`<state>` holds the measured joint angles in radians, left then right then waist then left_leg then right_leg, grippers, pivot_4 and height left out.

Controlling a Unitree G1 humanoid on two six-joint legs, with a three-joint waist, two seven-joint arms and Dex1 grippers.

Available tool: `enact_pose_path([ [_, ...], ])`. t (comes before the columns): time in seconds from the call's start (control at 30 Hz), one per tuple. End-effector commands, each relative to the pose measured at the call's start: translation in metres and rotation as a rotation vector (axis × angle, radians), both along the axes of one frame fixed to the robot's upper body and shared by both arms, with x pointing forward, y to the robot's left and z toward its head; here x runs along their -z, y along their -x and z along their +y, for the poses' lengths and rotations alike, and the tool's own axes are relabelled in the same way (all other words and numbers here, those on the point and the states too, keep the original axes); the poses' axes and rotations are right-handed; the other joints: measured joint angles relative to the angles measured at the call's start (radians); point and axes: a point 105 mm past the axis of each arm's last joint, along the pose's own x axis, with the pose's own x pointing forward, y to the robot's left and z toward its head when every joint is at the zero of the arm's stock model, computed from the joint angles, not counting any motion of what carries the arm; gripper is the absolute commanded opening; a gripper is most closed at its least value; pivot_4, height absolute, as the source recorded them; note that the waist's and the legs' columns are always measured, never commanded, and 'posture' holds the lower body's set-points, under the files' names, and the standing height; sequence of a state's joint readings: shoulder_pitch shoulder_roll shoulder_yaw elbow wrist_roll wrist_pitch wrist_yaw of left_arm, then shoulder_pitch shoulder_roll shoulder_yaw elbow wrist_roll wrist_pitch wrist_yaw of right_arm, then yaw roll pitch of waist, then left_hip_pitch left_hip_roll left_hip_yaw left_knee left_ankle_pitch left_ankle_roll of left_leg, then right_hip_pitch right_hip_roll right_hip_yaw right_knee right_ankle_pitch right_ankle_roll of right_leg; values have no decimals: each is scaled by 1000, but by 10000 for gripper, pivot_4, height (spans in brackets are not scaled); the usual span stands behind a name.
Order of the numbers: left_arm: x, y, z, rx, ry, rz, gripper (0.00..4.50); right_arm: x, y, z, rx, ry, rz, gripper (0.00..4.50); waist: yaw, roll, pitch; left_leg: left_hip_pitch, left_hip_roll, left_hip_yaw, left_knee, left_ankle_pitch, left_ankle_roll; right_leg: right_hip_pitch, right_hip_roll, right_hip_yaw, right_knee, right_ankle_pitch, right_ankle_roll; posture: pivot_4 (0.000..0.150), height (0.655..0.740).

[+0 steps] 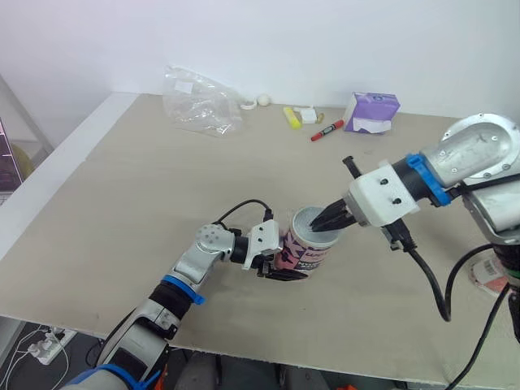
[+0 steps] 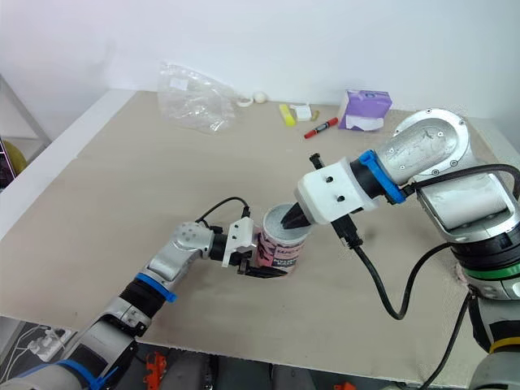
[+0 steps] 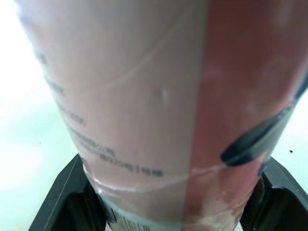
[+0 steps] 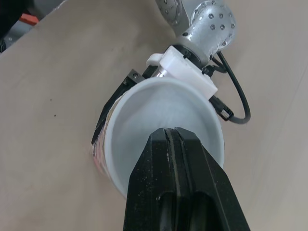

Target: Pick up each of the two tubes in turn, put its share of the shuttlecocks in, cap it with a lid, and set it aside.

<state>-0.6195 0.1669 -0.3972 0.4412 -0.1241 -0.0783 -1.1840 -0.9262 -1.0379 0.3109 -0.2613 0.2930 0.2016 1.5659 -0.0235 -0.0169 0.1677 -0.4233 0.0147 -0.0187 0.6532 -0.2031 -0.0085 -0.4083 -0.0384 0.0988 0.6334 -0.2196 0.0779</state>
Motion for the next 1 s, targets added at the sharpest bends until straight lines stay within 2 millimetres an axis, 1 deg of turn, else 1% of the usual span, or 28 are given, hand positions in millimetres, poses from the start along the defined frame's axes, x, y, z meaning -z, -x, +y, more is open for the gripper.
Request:
enact_pose_path([
  [0.03,25,-3,10,-66,-90,63,28383,-6,3,-10,8,61,-2,740,0,0,0,0,0,0,0,0,0,0,0,0,0,0,0,1500,7400],
  [0.1,26,-3,10,-65,-92,63,28383,-6,7,-12,9,68,7,740,0,0,0,0,0,0,0,0,0,0,0,0,0,0,0,1500,7400],
  [0.23,26,-4,10,-65,-94,62,28383,-3,15,-8,-12,63,46,740,0,0,0,0,0,0,0,0,0,0,0,0,0,0,0,1500,7400],
  [0.4,25,-4,9,-61,-92,63,28383,5,16,-8,-22,67,62,740,0,0,0,0,0,0,0,0,0,0,0,0,0,0,0,1500,7400],
  [0.7,26,-2,8,-60,-90,68,28383,11,6,1,-53,54,37,740,0,0,0,0,0,0,0,0,0,0,0,-1,0,0,0,1500,7400],
  [1.0,25,-2,8,-67,-86,71,28383,15,-1,3,-60,61,38,740,0,0,-1,1,0,0,0,0,0,1,0,-1,0,0,0,1500,7400],
])
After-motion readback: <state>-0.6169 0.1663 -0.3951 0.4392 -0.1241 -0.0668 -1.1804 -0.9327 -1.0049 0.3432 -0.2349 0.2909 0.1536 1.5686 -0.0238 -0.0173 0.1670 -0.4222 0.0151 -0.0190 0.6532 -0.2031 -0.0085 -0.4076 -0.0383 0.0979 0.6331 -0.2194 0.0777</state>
